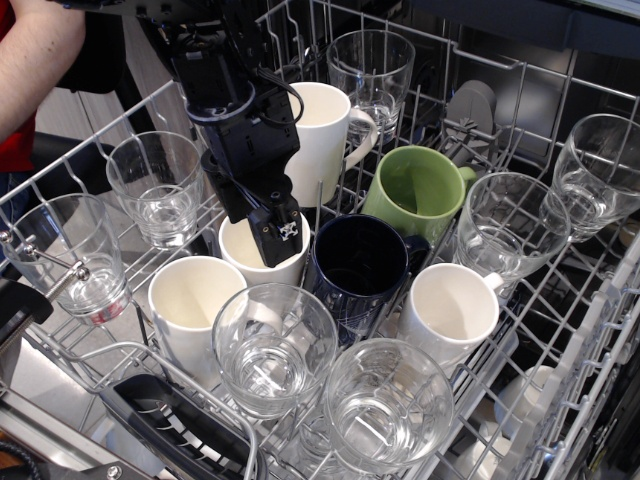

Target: Pick up any cup

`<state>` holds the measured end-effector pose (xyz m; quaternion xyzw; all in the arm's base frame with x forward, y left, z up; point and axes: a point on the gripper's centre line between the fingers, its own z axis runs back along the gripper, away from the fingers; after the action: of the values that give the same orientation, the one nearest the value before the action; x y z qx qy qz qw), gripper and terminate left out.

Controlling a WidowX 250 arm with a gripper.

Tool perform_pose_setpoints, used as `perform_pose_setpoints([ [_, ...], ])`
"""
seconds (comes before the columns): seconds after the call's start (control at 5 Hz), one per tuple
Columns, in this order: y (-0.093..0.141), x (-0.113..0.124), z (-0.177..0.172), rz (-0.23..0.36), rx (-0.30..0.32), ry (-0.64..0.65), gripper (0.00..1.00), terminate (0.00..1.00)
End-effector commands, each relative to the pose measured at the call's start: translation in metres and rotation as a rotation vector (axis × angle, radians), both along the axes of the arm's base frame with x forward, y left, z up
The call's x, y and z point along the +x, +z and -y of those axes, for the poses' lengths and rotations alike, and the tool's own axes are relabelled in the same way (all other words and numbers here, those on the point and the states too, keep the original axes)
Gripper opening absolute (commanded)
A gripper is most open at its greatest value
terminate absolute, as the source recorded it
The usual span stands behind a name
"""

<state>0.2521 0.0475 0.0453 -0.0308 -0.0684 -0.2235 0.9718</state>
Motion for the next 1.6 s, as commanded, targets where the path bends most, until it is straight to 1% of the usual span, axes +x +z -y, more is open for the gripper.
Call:
perform_pose_setpoints([
  [0.0, 0.0, 0.0, 0.0, 0.0, 0.0, 0.0, 1.0, 0.0],
  [0.2, -0.016, 0.002, -0.003, 0.003, 0.018, -0.008, 1.0, 0.0],
  [0.4, -0.028, 0.019, -0.006, 0.018, 0.057, 0.001, 1.0, 0.0],
  [0.6, -0.047, 0.032, -0.011, 0.011, 0.107, 0.003, 1.0, 0.0],
  [0.8, -0.066, 0.032, -0.012, 0.015, 0.129, -0.012, 1.0, 0.0],
  [1.2, -0.082, 0.016, -0.007, -0.003, 0.143, -0.05, 1.0, 0.0],
  [1.4, -0.093, 0.015, -0.006, 0.005, 0.165, -0.051, 1.0, 0.0],
])
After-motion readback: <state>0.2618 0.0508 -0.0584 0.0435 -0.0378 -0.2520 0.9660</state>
